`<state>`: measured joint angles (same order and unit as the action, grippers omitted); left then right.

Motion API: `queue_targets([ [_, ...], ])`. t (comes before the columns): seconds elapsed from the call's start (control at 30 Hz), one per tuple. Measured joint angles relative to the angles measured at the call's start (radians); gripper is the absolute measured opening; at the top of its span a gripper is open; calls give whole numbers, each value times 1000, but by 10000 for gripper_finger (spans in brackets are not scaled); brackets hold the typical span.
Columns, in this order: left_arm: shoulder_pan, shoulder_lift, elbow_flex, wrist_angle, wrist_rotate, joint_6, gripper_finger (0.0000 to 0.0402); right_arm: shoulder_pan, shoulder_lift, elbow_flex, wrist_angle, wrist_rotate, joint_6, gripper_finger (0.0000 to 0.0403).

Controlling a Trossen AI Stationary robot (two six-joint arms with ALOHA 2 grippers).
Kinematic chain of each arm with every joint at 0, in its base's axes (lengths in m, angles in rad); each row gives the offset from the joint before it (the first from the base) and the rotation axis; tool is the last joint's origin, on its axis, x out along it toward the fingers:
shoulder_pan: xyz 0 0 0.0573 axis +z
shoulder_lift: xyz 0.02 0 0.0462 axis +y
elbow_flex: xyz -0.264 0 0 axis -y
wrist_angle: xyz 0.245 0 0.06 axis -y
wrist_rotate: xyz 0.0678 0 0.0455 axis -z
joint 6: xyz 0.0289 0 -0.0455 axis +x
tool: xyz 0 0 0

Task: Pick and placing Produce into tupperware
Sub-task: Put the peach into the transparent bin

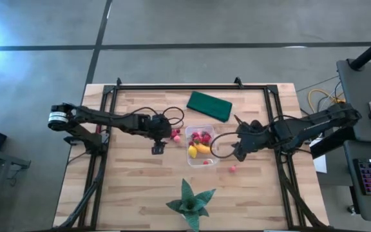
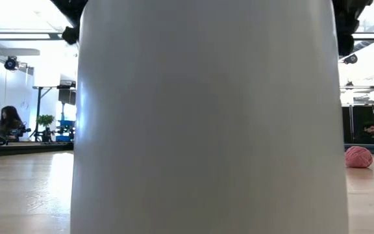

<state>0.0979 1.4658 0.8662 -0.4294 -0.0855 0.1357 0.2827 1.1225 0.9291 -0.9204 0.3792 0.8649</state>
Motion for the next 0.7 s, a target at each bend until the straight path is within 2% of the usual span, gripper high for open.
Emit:
queue_targets([
  [0.2,0,0,-75,145,-1,121,235,20,7,-2,-12,18,53,242],
  [0.33,0,4,-90,151,-1,137,235,20,13,-2,-15,18,71,242],
  [0.53,3,75,-89,237,-1,188,235,21,21,-3,-16,25,85,241],
  [0.7,8,129,-81,233,-12,185,235,21,21,-3,-17,25,109,237],
])
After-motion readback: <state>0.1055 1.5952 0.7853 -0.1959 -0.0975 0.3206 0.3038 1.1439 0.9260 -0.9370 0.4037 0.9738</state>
